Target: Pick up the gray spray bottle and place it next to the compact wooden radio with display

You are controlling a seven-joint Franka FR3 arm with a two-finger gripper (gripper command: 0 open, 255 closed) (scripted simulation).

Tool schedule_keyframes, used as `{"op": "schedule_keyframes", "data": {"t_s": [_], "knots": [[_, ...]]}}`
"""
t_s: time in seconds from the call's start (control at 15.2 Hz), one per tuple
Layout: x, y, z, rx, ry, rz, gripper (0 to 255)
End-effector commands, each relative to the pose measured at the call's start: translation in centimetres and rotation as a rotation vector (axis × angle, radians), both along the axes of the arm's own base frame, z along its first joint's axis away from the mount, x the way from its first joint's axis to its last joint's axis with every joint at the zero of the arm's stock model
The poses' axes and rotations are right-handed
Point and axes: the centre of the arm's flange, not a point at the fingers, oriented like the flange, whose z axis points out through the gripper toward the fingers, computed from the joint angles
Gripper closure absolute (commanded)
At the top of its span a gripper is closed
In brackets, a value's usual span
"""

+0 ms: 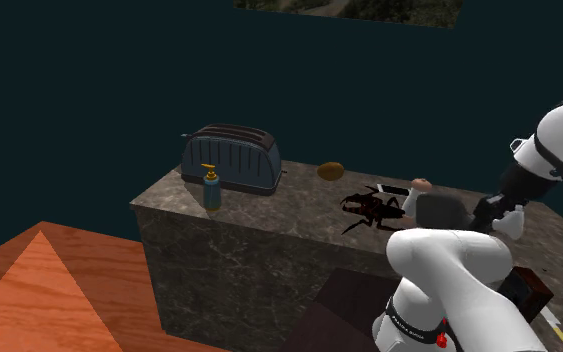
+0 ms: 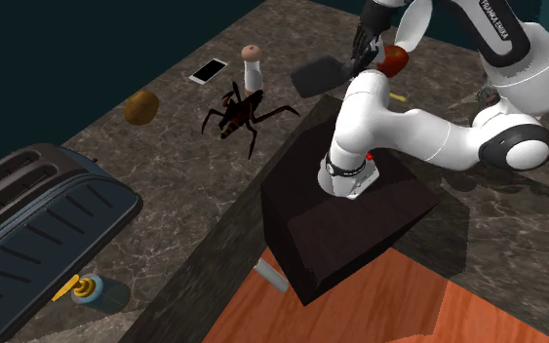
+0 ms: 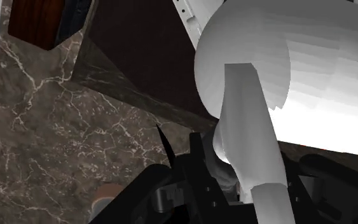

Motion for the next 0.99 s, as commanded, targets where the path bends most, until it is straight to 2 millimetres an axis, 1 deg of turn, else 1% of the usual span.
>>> {"op": "schedule_keyframes", "data": {"t_s": [0.0, 0.92], "knots": [[-3.7, 1.5, -1.3, 0.083, 0.054, 0.014, 255], [-21.8, 5.3, -1.3, 0.083, 0.054, 0.014, 255]]}}
